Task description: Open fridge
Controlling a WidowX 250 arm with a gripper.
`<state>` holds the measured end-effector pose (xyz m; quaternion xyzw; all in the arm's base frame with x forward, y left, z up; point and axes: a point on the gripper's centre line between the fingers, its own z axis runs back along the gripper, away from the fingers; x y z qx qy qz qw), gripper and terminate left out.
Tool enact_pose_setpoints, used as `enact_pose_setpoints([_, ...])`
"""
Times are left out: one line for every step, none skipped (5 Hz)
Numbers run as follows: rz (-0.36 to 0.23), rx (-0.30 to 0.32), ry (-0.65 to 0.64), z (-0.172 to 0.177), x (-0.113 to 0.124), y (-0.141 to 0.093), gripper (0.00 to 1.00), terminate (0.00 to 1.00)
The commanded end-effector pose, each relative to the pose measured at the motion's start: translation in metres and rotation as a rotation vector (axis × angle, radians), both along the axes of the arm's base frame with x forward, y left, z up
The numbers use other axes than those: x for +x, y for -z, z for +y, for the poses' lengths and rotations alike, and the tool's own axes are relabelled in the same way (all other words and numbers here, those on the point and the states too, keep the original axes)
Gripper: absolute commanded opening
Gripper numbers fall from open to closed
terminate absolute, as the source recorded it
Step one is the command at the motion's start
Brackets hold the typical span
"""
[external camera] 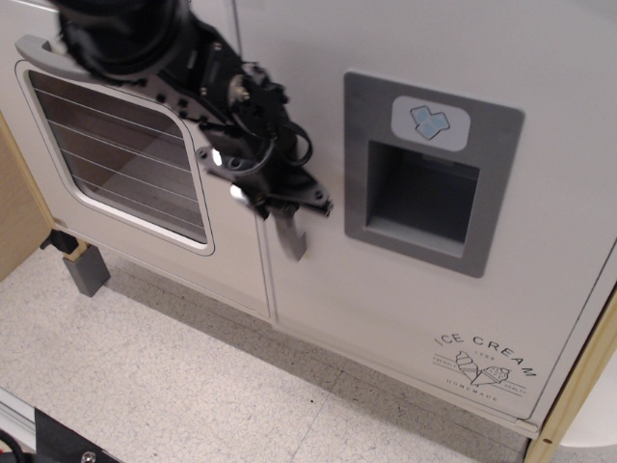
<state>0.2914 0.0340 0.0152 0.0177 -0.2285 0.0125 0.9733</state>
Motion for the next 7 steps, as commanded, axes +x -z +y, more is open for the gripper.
enact_pose_setpoints([0.0, -0.022, 0.05, 0.0, -0.026, -0.024, 0.0, 0.0])
enact_pose_setpoints([0.039, -0.061, 0.053, -0.003, -0.047, -0.032, 1.0, 0.0])
enact_pose_setpoints([0.161, -0.133, 0.053, 0.004, -0.071, -0.046, 1.0, 0.0])
enact_pose_setpoints([0.262, -0.179, -0.089, 0.036, -0.079, -0.082, 1.0, 0.0])
enact_pose_setpoints([0.241, -0.181, -0.267, 0.063, -0.079, -0.101, 1.0, 0.0])
enact_pose_setpoints([0.201, -0.167, -0.452, 0.086, -0.068, -0.116, 1.0, 0.0])
enact_pose_setpoints([0.142, -0.177, -0.582, 0.099, -0.051, -0.121, 1.0, 0.0])
